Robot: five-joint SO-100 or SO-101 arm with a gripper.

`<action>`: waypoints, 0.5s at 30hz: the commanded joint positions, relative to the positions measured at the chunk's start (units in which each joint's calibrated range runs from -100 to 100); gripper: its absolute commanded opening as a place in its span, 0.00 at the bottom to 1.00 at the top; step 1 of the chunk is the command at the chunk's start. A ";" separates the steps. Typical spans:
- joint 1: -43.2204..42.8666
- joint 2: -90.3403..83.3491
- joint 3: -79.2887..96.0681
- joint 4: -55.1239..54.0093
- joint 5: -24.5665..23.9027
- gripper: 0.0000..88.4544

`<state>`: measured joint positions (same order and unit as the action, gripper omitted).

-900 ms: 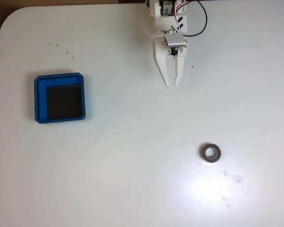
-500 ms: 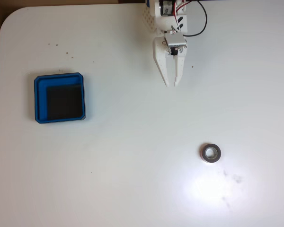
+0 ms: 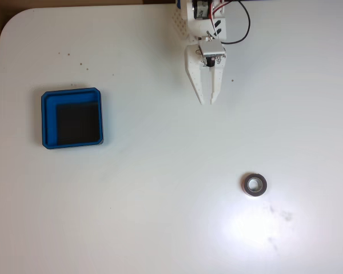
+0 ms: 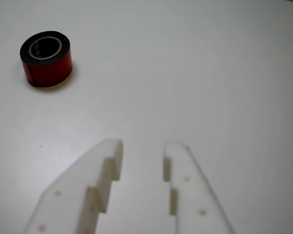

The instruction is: Pick the red roll and drop it in the blue box

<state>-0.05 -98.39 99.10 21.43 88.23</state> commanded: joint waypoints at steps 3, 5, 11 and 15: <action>0.20 -0.35 0.81 -0.47 -0.06 0.02; 0.20 -0.35 0.81 -0.47 0.21 0.02; 0.39 -0.35 0.81 -0.47 0.29 0.02; 0.59 -0.35 0.81 -0.47 -0.14 0.02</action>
<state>-0.05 -98.39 99.10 21.43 88.23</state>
